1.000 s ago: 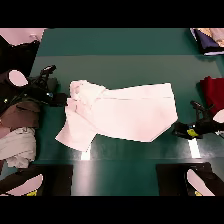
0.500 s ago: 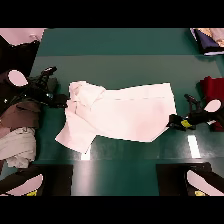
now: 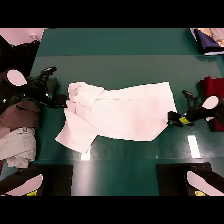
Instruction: Fold the shirts.
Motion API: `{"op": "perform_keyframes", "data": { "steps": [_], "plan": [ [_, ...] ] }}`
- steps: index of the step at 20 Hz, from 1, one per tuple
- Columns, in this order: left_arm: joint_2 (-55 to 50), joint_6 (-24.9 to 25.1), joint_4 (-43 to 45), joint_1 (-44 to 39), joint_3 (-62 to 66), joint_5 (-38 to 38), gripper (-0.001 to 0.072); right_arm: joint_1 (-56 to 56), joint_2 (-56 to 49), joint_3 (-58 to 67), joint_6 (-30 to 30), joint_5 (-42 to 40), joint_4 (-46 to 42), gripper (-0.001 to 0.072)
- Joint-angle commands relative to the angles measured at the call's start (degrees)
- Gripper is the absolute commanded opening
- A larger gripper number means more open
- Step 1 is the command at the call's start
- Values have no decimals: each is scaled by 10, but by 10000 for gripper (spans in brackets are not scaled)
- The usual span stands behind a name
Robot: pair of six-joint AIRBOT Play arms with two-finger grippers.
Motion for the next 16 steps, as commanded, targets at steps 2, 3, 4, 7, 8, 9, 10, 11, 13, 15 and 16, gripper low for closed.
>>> {"op": "perform_keyframes", "data": {
  "steps": [2, 3, 4, 7, 8, 9, 10, 11, 13, 15, 16],
  "plan": [
    [67, -2, 4, 0, 10, 7, 28, -7, 124, 3, 0, 71, 2, 14],
    [95, -3, 3, 0, 10, 3, 28, -14, 155, 7, 2, 91, 3, 14],
    [127, -7, 0, 0, 11, 2, 28, -21, 187, 20, 10, 113, 3, 14],
    [220, -17, -1, 0, 35, 30, 28, -37, 269, 97, 19, 105, 7, 14],
    [245, -21, -1, 0, 62, 49, 28, -40, 290, 136, 20, 83, 8, 14],
    [263, -26, -1, 0, 95, 67, 29, -40, 308, 172, 20, 57, 7, 14],
    [278, -27, -1, 0, 137, 87, 29, -40, 324, 211, 20, 24, 7, 14],
    [287, -27, -1, 0, 182, 102, 28, -40, 336, 246, 20, -3, 7, 14],
    [292, -26, -1, 0, 283, 117, 29, -40, 357, 316, 19, -53, 2, 13],
    [292, -26, -1, 0, 383, 124, 29, -40, 371, 373, 19, -84, 1, 13],
    [292, -26, -1, 0, 421, 127, 29, -40, 376, 397, 19, -90, 1, 13]
  ]
}}
